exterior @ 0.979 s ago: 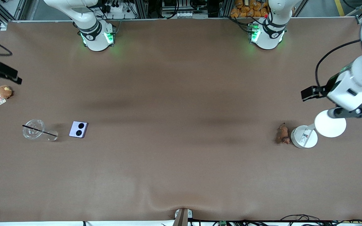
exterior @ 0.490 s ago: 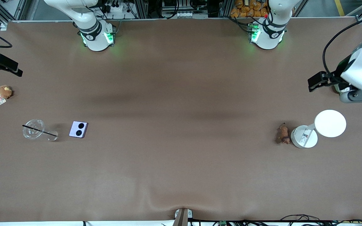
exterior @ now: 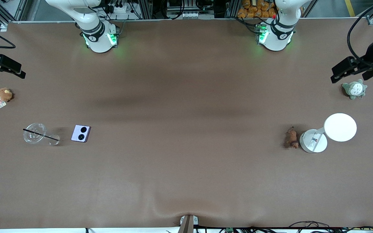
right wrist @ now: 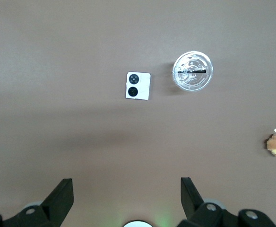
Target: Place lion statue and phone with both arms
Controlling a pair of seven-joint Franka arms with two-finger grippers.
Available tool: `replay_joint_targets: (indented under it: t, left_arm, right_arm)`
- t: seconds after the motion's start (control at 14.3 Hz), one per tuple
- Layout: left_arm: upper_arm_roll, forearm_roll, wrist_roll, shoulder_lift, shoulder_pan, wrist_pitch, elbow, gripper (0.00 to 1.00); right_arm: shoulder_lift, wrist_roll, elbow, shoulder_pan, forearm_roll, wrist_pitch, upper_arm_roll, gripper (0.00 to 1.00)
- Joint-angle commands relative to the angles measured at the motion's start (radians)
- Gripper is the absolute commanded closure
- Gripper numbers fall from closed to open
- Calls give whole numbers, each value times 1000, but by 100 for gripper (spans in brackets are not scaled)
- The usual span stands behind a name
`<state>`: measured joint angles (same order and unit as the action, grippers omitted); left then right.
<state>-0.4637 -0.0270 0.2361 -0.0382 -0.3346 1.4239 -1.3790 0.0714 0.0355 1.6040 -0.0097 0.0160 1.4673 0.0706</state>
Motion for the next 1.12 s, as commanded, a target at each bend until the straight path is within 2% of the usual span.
replay_joint_targets:
  t: [0.0,0.07,0.21,0.28,0.56,1.05]
  left_arm:
    - [161,50,-18,86,124,1,-90,0]
    - [212,50,-18,110,179,1,-116,0]
    - [403,50,-18,159,369,4,-173,0]
    - [443,50,-17,185,409,3,-202,0]
    - [451,48,-15,245,419,3,-273,0]
    - [447,38,-1,221,407,-3,-204,0]
  right_arm:
    - [15,4,-4,-26,-19,-4,-22,0]
    - [15,9,-4,-24,-21,-4,-18,0]
    - [15,9,-10,-18,-22,-1,-18,0]
    - [16,9,-13,-18,-22,-1,-18,0]
    - [16,9,-18,-23,-21,-1,-18,0]
    - [13,7,-19,-10,-41,11,-25,0]
